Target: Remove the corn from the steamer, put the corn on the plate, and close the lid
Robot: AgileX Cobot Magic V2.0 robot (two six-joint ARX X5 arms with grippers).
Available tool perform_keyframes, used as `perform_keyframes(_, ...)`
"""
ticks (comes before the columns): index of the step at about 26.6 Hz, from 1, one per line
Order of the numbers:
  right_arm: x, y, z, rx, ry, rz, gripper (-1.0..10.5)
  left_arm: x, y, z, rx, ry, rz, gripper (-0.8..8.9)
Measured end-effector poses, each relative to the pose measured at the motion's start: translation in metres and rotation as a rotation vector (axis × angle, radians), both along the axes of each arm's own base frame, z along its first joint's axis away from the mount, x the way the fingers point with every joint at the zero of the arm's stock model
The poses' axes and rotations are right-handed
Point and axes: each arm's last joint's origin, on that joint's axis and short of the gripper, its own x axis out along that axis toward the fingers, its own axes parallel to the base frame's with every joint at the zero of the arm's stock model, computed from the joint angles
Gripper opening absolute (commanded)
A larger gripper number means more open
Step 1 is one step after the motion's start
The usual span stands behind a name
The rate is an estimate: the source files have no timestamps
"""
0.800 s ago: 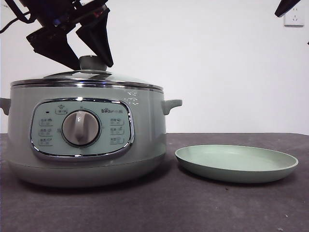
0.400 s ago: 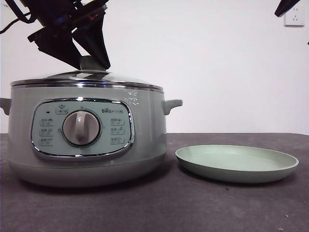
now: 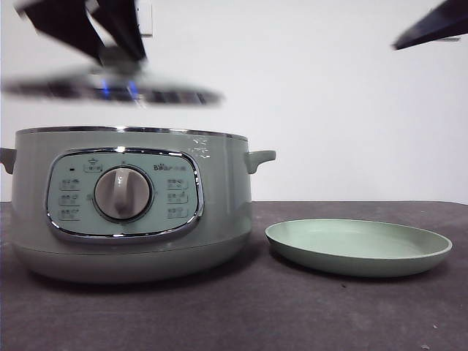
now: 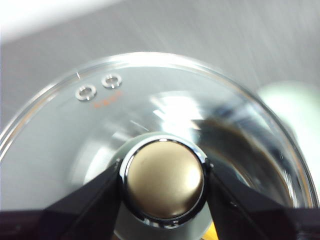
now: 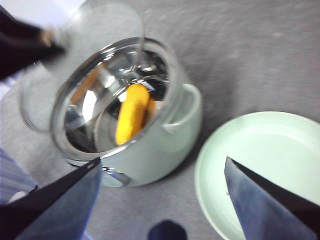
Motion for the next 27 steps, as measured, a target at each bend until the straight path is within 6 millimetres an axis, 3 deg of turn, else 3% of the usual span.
perform_keyframes(3, 0.011, 0.022, -0.003, -0.04, 0.036, 0.027, 4.1, -0.022, 0.013, 0.025, -0.02, -0.109, 0.054, -0.09)
perform_keyframes(7, 0.026, 0.058, -0.003, -0.102, 0.055, 0.084, 4.1, -0.048, 0.028, 0.043, -0.02, -0.183, 0.119, -0.09)
perform_keyframes(13, 0.054, 0.117, -0.001, -0.173, 0.068, 0.174, 4.1, -0.09, 0.051, 0.059, -0.025, -0.254, 0.18, -0.09)
perform_keyframes(20, 0.105, 0.206, -0.015, -0.389, 0.098, 0.255, 4.1, -0.133, 0.074, 0.07, -0.047, -0.336, 0.24, -0.09)
perform_keyframes(23, 0.122, 0.234, -0.033, -0.447, 0.102, 0.28, 4.1, -0.139, 0.077, 0.069, -0.039, -0.335, 0.253, -0.09)
perform_keyframes(27, 0.122, 0.259, -0.068, -0.515, 0.145, 0.333, 4.0, -0.139, 0.077, 0.066, -0.021, -0.306, 0.25, -0.09)
